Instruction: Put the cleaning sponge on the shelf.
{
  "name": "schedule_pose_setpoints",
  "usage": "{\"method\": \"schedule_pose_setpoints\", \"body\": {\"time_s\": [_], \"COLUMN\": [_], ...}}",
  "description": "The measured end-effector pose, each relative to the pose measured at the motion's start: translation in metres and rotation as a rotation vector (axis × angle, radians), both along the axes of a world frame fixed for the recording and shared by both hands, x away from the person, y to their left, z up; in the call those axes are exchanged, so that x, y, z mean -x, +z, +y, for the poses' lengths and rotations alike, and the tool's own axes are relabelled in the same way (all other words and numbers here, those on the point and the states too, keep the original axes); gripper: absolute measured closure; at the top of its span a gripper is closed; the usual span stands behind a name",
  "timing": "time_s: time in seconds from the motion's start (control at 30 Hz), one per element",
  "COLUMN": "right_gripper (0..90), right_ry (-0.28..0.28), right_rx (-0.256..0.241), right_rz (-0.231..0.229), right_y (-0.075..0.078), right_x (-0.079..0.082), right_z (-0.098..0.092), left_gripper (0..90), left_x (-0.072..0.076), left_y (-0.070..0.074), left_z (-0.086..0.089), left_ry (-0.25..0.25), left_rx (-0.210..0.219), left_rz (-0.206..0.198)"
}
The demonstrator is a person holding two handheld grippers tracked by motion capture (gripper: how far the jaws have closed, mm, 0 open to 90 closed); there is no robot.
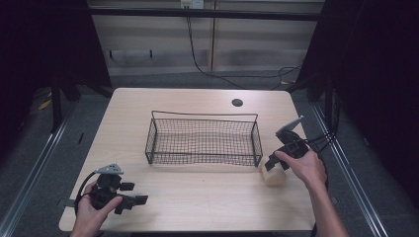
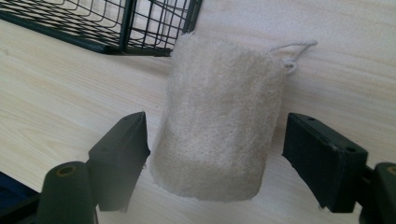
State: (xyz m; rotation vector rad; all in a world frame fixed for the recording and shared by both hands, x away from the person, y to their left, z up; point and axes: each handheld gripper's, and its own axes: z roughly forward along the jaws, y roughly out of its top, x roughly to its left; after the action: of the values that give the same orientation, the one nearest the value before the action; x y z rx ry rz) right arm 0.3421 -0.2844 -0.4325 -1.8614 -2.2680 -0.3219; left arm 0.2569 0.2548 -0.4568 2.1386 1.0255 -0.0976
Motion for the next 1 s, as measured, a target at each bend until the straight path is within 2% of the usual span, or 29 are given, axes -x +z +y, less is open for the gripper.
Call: {"method": "schedule_pose_setpoints", "body": {"time_s": [0.3, 1.0], "right_gripper": [23.5, 26.3], "right_ry": [0.003, 0.012], "right_rx": [0.055, 0.096], "right_rz": [0.031, 0.079], "right_y": [-0.008, -0.02], "right_x": [-0.004, -0.007], "right_z": [0.008, 0.016], "left_gripper": [18.6, 18.6], "left_x": [0.0, 0.0], "left_y": [0.0, 0.001], "left_z": [0.0, 0.001], "left_ry": [0.0, -0.001], "left_rx": [0.0, 0.004], "left_rz": [0.001, 0.001]}}
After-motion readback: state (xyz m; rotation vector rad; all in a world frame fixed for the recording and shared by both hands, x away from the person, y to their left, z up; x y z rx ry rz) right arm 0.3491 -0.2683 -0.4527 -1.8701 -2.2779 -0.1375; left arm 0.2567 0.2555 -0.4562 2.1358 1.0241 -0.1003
